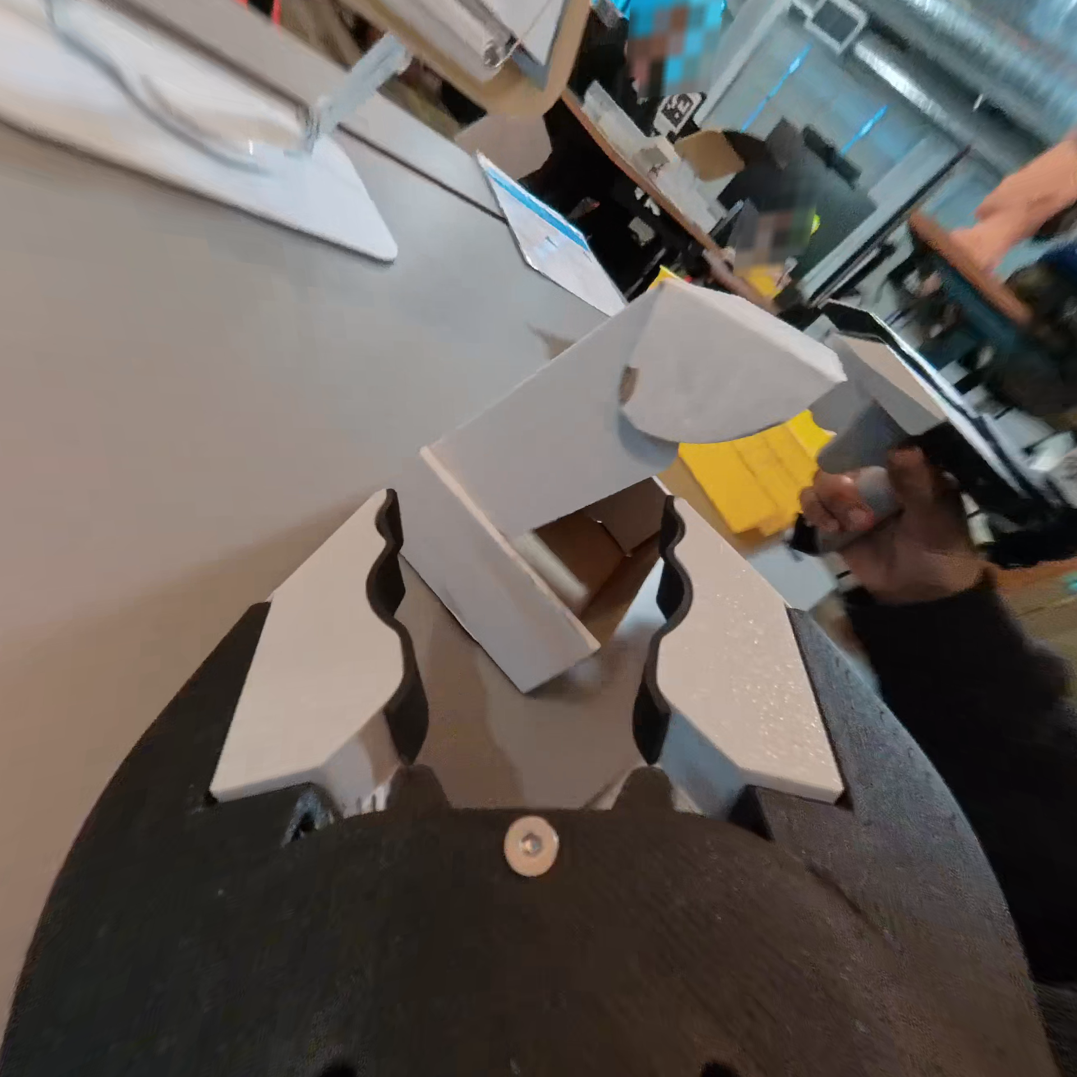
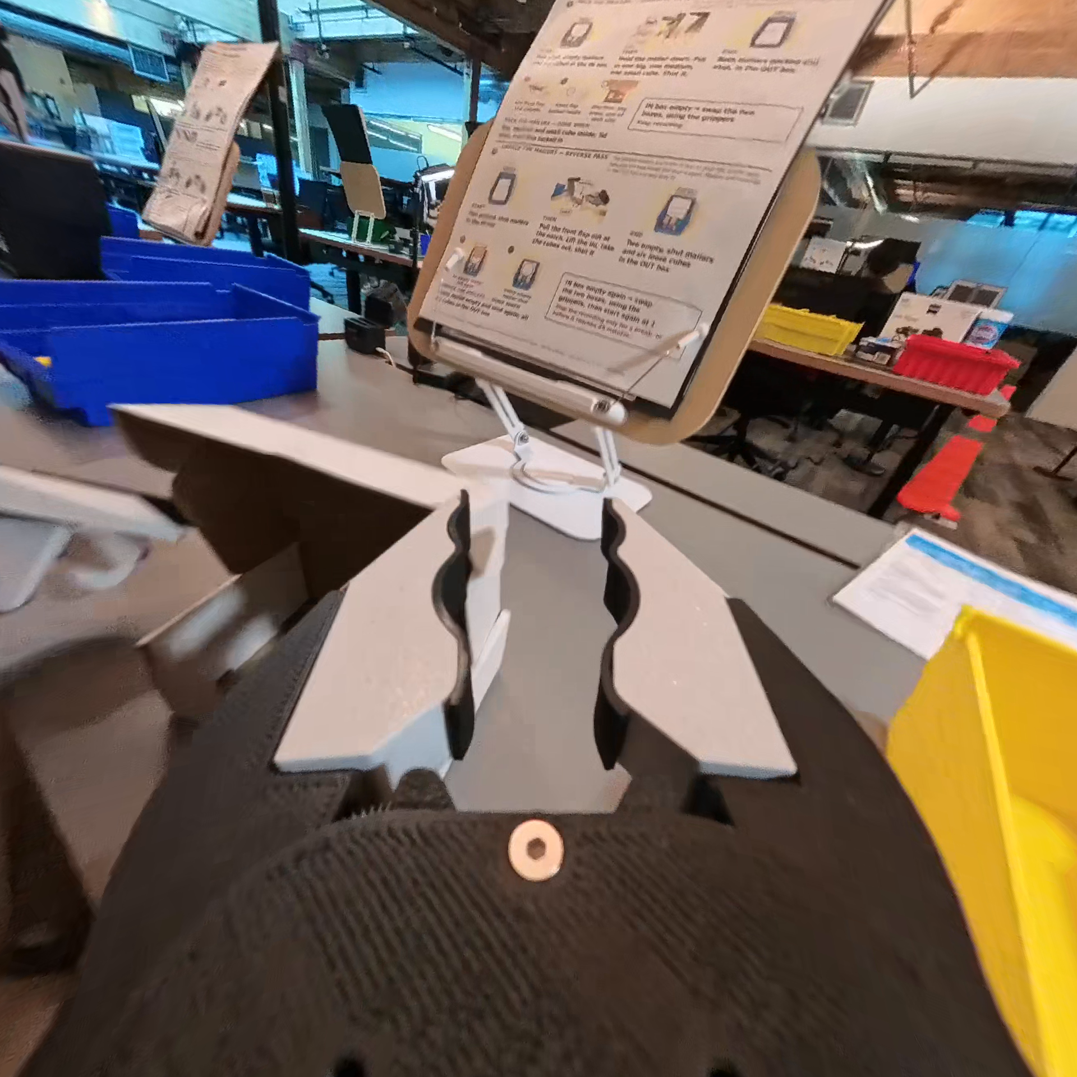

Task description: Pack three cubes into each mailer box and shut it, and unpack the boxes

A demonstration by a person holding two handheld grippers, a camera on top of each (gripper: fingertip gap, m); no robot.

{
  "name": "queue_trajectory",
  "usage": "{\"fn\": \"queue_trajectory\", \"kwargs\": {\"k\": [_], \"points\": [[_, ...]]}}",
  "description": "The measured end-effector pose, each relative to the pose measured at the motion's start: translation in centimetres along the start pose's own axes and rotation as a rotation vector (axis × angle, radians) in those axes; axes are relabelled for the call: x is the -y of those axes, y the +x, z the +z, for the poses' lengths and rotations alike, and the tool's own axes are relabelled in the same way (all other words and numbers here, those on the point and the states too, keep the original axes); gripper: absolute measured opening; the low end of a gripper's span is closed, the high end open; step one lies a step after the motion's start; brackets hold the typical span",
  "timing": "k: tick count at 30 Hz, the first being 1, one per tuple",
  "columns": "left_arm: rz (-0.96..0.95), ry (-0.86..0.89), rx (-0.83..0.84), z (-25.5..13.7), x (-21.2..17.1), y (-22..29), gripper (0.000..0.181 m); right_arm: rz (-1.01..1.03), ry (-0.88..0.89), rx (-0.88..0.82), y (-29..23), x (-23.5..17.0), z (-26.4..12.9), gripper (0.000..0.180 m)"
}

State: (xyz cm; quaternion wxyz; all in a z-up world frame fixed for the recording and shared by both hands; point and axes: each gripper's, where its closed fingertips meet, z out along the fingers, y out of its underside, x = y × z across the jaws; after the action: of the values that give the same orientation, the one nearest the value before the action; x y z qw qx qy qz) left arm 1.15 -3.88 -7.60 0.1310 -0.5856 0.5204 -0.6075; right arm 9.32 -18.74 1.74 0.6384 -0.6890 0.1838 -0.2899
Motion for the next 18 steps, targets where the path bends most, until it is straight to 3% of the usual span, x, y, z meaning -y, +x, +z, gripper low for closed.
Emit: {"fn": "queue_trajectory", "kwargs": {"k": [4, 8, 13, 14, 18], "points": [[0.302, 0.052, 0.076, 0.8, 2.1, 0.8, 0.100, 0.056, 0.025, -0.003, -1.8, -2.1, -3.1, 0.041], [0.488, 0.159, 0.093, 1.2, 5.1, 2.1, 0.098, -0.169, -0.098, 0.121, -6.3, -4.5, -3.3, 0.025], [0.501, 0.127, 0.014, 2.7, 6.2, 2.7, 0.059, -0.459, -0.318, 0.226, -9.5, -8.8, -1.9, 0.027], [0.502, 0.108, -0.006, 2.9, 6.1, 2.7, 0.047, -0.485, -0.345, 0.247, -9.8, -9.4, -1.8, 0.031], [0.520, 0.070, 0.014, 3.7, 6.6, 1.8, 0.033, -0.472, -0.496, 0.392, -10.5, -11.6, -1.4, 0.035]]}}
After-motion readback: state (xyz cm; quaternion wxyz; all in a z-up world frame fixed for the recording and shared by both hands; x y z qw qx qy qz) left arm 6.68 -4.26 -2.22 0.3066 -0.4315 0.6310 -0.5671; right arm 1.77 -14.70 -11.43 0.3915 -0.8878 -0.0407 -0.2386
